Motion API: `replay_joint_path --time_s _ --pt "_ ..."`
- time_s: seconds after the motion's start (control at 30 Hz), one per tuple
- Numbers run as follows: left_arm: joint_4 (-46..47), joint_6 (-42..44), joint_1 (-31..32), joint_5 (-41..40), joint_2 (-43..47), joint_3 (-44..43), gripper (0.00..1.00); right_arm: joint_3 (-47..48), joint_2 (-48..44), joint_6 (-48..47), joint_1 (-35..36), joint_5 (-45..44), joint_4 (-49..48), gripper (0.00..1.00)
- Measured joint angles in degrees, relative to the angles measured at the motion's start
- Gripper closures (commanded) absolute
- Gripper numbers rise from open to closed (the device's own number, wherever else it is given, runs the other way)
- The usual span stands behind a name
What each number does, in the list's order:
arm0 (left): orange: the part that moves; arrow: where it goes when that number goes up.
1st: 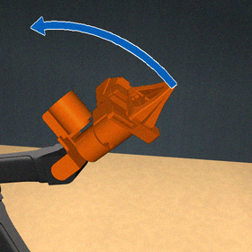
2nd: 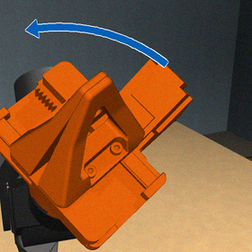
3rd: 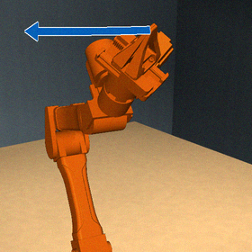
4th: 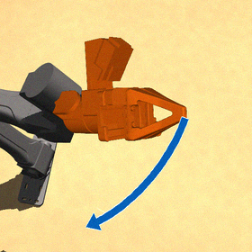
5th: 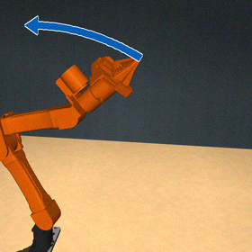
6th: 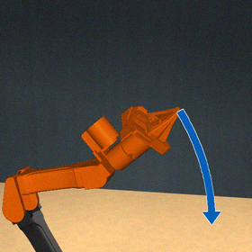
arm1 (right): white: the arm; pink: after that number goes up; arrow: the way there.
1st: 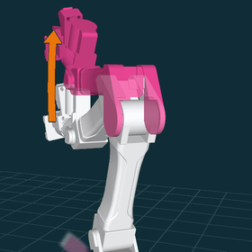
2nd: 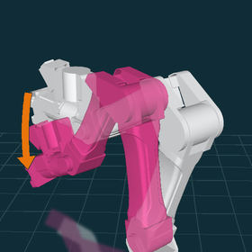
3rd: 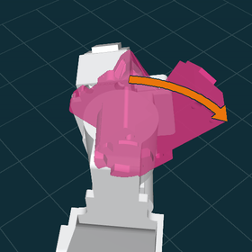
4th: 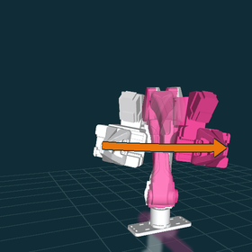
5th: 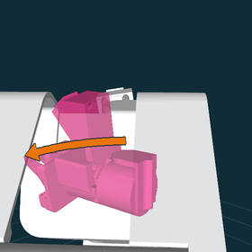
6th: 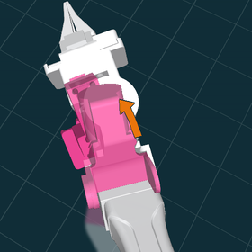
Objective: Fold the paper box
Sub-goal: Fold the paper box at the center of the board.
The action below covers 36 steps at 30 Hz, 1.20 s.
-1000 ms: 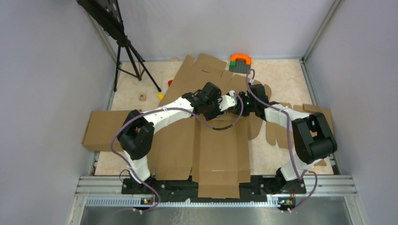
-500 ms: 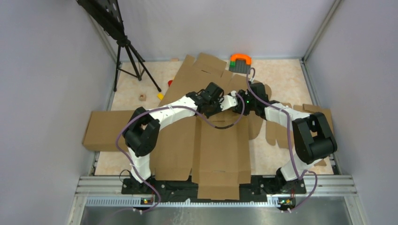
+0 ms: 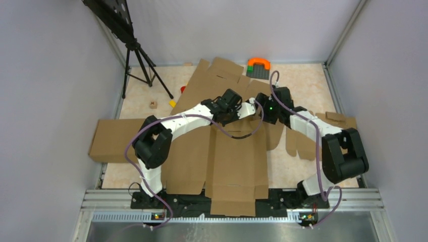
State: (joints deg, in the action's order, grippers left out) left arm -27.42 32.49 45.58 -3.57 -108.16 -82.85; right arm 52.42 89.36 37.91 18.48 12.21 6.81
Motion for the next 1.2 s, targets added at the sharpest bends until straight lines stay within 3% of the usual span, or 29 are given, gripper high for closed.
replay_joint_path --time_s 0.27,0.6,0.9,1.03,1.2 --pt "0.0 0.3 0.0 -0.4 0.0 0.0 0.94 -4.9 -11.5 -1.5 -3.8 -3.8 2.9 0.12" --pt "0.0 0.3 0.0 -0.6 0.0 0.0 0.94 -19.8 -23.8 -0.7 -4.0 -0.9 4.1 0.28" --pt "-0.4 0.2 0.0 -0.6 0.0 -0.4 0.94 -22.6 -22.1 -0.2 0.4 4.0 1.1 0.41" --pt "-1.1 -0.4 0.0 -0.6 0.0 -1.3 0.94 -19.8 -20.1 -0.8 4.8 3.2 1.0 0.48" --pt "-1.9 -0.9 -0.1 -0.8 0.0 -1.8 0.94 -14.8 -16.5 -3.2 8.4 0.6 2.4 0.49"
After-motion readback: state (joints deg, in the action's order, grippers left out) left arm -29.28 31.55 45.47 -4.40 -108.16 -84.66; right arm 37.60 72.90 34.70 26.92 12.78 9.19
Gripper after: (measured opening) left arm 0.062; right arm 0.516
